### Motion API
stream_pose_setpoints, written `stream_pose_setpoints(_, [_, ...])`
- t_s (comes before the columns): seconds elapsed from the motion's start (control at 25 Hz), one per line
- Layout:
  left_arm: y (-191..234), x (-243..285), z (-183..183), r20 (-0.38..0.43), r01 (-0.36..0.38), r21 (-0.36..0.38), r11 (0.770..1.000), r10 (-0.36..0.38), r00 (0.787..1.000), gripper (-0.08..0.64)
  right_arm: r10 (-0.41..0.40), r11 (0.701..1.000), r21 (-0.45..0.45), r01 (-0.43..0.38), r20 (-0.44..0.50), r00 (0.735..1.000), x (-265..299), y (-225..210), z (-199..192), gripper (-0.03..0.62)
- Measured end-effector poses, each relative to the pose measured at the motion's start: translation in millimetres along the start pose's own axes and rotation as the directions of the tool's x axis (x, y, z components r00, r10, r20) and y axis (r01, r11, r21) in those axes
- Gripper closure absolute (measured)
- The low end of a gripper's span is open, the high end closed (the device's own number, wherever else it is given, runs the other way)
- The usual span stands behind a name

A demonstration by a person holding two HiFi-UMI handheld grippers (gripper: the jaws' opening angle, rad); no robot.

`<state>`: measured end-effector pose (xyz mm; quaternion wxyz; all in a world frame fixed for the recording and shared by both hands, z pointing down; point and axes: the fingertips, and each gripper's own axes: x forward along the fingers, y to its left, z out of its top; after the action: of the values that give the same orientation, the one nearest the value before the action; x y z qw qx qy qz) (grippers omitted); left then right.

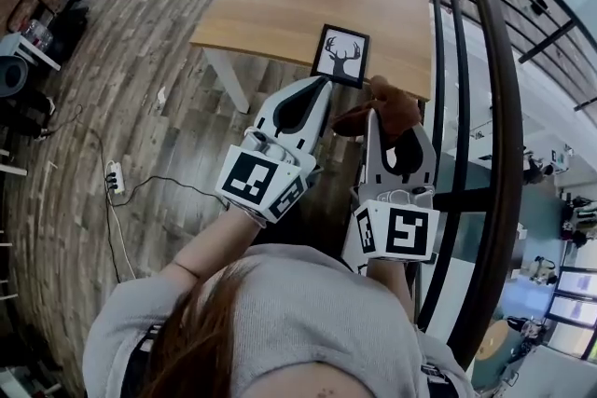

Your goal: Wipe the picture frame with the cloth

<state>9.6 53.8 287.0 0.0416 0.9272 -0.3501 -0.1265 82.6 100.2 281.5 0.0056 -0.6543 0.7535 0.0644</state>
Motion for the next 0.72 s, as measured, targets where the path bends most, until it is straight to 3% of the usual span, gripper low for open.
stream_pose_setpoints(0.44, [-34.6,-27.1,11.8,0.009,0.032,-0.026,0.999,-0.032,0.999,0.552,0.002,1.0,-0.015,-0.002,0.001,1.0,-33.3,22.0,14.5,0.459])
stream_pose_setpoints(0.72, [-34.4,-30.2,17.7,0.017,0.042,0.02,0.999,-0.042,0.999,0.552,-0.003,0.999,-0.05,0.003,0.005,1.0,-33.6,31.6,17.3,0.459])
